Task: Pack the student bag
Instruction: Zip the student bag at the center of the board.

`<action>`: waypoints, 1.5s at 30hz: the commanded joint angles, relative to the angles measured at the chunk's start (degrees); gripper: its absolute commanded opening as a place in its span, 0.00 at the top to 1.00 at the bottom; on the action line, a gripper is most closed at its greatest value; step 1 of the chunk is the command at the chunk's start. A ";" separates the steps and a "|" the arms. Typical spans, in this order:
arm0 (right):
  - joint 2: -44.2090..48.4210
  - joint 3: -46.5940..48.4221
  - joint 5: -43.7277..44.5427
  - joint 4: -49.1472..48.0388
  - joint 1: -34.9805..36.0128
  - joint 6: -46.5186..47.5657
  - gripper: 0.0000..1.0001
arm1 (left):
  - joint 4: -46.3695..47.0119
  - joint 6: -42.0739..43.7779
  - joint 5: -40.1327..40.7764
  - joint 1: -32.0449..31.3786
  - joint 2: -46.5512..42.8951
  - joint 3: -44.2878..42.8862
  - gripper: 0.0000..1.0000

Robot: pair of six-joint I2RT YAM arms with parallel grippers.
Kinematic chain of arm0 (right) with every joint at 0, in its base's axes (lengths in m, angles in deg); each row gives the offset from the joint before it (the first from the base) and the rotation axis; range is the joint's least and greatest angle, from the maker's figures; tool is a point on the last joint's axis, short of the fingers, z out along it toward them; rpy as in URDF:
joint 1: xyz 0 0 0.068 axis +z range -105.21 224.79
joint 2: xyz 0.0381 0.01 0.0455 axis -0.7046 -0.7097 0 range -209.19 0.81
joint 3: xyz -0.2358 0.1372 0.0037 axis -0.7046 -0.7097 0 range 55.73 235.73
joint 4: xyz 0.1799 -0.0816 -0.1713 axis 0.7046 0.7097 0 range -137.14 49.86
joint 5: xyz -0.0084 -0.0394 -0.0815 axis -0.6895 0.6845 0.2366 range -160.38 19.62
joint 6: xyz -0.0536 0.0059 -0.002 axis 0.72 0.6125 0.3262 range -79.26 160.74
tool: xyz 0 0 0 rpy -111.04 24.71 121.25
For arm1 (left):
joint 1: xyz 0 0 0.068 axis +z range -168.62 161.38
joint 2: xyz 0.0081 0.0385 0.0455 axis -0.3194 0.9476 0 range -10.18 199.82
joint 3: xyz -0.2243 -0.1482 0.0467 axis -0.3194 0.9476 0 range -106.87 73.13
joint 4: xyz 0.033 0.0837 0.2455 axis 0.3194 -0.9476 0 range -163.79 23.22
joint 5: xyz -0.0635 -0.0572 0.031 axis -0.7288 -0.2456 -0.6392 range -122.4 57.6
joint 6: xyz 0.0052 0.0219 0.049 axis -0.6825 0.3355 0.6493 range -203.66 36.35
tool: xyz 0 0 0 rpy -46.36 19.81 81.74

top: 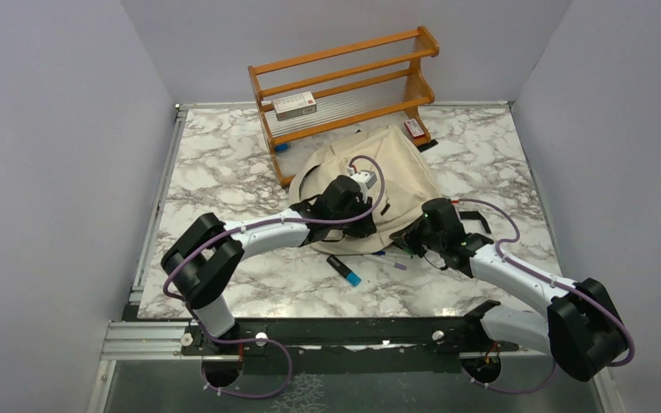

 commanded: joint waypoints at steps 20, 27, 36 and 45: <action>1.11 2.05 3.32 0.43 0.01 1.59 0.98 | -3.60 6.21 6.29 0.45 -3.84 -1.70 1.00; -0.48 4.94 5.56 5.46 0.04 1.59 0.99 | -6.95 8.19 8.95 0.61 -6.86 -1.23 1.00; 3.47 2.86 9.30 6.01 0.03 -0.41 0.99 | -11.06 10.21 12.57 1.28 -11.23 -1.38 1.00; 5.38 2.16 11.54 7.42 -0.01 -2.00 0.99 | -14.03 11.42 12.85 1.94 -16.17 0.67 1.00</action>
